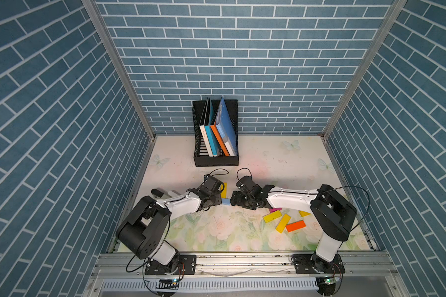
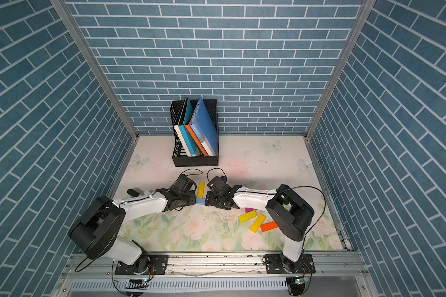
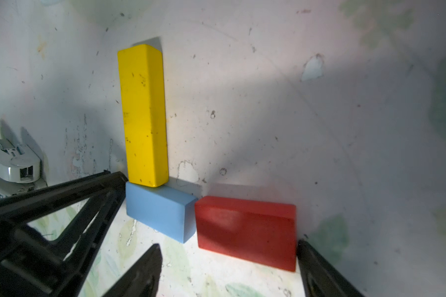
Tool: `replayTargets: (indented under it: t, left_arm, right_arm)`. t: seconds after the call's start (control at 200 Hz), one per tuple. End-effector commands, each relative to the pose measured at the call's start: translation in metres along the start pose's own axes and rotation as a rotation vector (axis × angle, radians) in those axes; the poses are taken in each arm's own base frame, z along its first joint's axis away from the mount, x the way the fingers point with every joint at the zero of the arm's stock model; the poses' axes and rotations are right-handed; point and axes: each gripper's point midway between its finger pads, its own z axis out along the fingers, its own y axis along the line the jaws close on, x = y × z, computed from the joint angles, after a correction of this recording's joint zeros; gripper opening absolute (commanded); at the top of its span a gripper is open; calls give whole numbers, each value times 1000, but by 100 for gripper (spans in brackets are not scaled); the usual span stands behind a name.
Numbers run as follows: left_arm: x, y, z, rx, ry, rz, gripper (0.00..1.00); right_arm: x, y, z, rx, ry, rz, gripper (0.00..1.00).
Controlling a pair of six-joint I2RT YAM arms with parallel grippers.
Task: Assemble the letter h with building blocks
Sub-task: Assemble the building block at the center of the board.
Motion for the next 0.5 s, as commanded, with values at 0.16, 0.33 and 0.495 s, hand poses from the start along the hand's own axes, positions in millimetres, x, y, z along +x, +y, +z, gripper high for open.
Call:
replayTargets:
  t: [0.16,0.33,0.495]
  left_arm:
    - [12,22,-10,-72,23,-18,41]
    - [11,26,-13,-77,14,-22,45]
    - [19,27,-6,-74,42,-22,44]
  right_arm:
    - [1,2,-2,-1,-6,3,81]
    - [0,0,3,20,-6,-8,81]
    - [0,5,4,9,-6,-13,81]
